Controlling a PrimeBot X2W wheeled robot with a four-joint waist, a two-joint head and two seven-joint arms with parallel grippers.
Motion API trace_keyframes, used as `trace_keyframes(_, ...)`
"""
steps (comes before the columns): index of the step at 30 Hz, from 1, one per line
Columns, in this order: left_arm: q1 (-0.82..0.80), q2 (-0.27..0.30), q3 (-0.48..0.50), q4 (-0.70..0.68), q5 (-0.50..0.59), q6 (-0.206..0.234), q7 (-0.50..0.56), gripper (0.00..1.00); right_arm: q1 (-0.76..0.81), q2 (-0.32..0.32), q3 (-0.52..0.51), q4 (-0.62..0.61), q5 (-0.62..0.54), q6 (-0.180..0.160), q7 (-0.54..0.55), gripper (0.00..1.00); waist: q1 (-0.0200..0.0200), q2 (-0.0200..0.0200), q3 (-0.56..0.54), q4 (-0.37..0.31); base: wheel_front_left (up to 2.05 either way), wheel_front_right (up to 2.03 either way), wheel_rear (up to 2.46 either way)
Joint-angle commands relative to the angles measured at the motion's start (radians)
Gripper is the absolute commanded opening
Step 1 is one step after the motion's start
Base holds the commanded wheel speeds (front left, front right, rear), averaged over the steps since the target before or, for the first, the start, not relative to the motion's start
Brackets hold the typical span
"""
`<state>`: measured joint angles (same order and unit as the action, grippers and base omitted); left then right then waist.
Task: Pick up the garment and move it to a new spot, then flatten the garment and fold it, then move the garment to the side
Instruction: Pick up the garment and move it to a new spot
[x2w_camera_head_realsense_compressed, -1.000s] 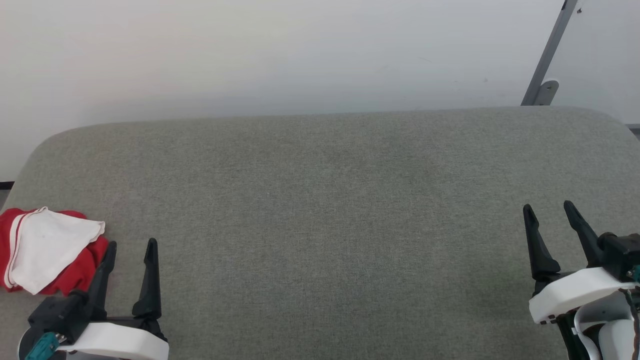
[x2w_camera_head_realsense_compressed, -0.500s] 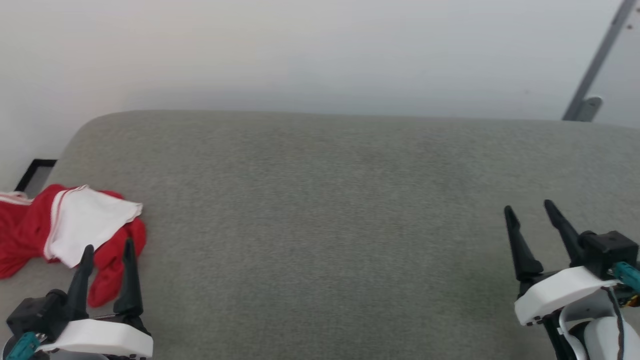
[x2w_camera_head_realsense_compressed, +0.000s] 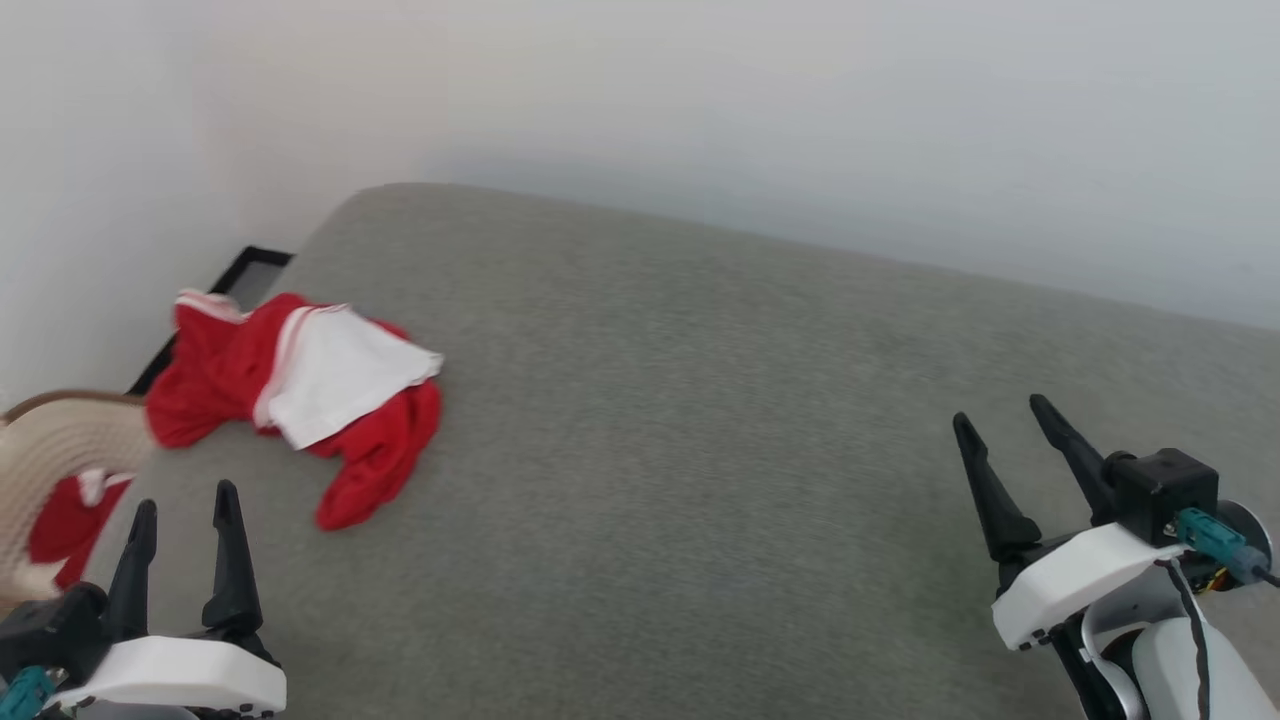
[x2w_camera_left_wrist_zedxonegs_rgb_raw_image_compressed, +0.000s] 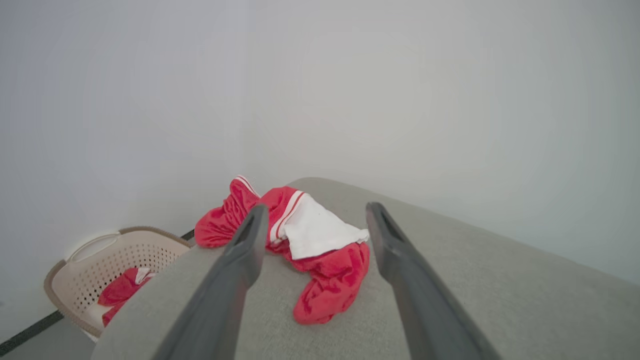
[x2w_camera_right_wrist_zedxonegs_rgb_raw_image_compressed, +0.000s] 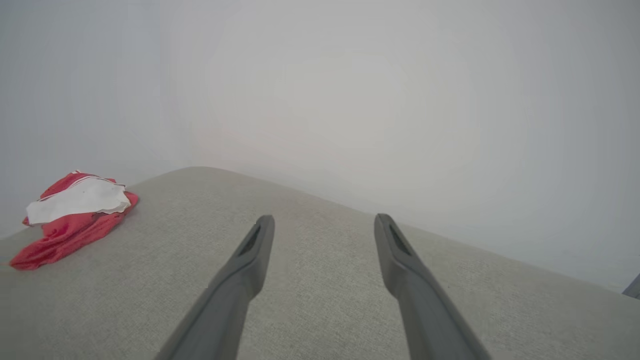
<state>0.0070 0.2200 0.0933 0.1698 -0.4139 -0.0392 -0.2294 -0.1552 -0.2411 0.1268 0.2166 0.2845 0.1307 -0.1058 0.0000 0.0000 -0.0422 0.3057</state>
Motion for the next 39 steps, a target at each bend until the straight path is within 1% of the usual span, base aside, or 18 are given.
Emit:
trace_keyframes(1, 0.011, 0.001, 0.001, -0.004, -0.001, 0.004, -0.001, 1.0, -0.008, 0.0, 0.001, 0.003, 0.006, 0.0, 0.0, 1.0, 0.0, 0.0, -0.006, 0.037, 0.0, 0.0, 0.0)
trace_keyframes(4, 0.015, -0.001, 0.004, -0.007, -0.007, 0.01, -0.001, 1.0, -0.011, 0.004, 0.01, 0.007, 0.007, 0.0, -0.003, 1.0, 0.0, 0.0, -0.01, 0.072, 0.0, 0.0, 0.0)
trace_keyframes(8, 0.02, -0.007, 0.009, -0.014, -0.021, 0.013, 0.002, 1.0, -0.013, 0.008, 0.014, 0.016, 0.002, 0.0, -0.008, 1.0, 0.0, 0.0, -0.011, 0.101, 0.0, 0.0, 0.0)
trace_keyframes(14, 0.013, -0.006, 0.011, -0.015, -0.031, 0.018, 0.003, 1.0, -0.011, 0.015, 0.014, 0.023, 0.004, 0.0, -0.011, 1.0, 0.0, 0.0, -0.002, 0.108, 0.0, 0.0, 0.0)
trace_keyframes(19, -0.043, 0.005, 0.004, 0.015, -0.049, -0.003, 0.006, 1.0, -0.008, 0.013, -0.014, 0.023, -0.001, 0.0, -0.015, 1.0, 0.0, 0.0, 0.012, 0.101, 0.0, 0.0, 0.0)
trace_keyframes(24, -0.139, 0.03, -0.01, 0.074, -0.049, -0.021, 0.017, 1.0, -0.007, 0.021, -0.037, 0.013, -0.007, 0.0, -0.013, 1.0, 0.0, 0.0, 0.032, 0.072, 0.0, 0.0, 0.0)
trace_keyframes(30, -0.283, 0.072, -0.019, 0.18, -0.057, -0.043, 0.027, 1.0, -0.032, 0.011, -0.038, -0.019, -0.019, 0.0, 0.006, 1.0, 0.0, 0.0, 0.089, 0.01, 0.0, 0.0, 0.0)
trace_keyframes(34, -0.394, 0.099, -0.027, 0.282, -0.074, -0.06, 0.042, 1.0, -0.047, 0.003, -0.049, -0.05, -0.025, 0.0, 0.014, 1.0, 0.0, 0.0, 0.143, -0.033, 0.0, 0.0, 0.0)
trace_keyframes(39, -0.538, 0.151, -0.038, 0.46, -0.1, -0.076, 0.07, 1.0, -0.074, -0.008, -0.049, -0.083, -0.03, 0.0, 0.027, 1.0, 0.0, 0.0, 0.223, -0.087, 0.0, 0.0, 0.0)
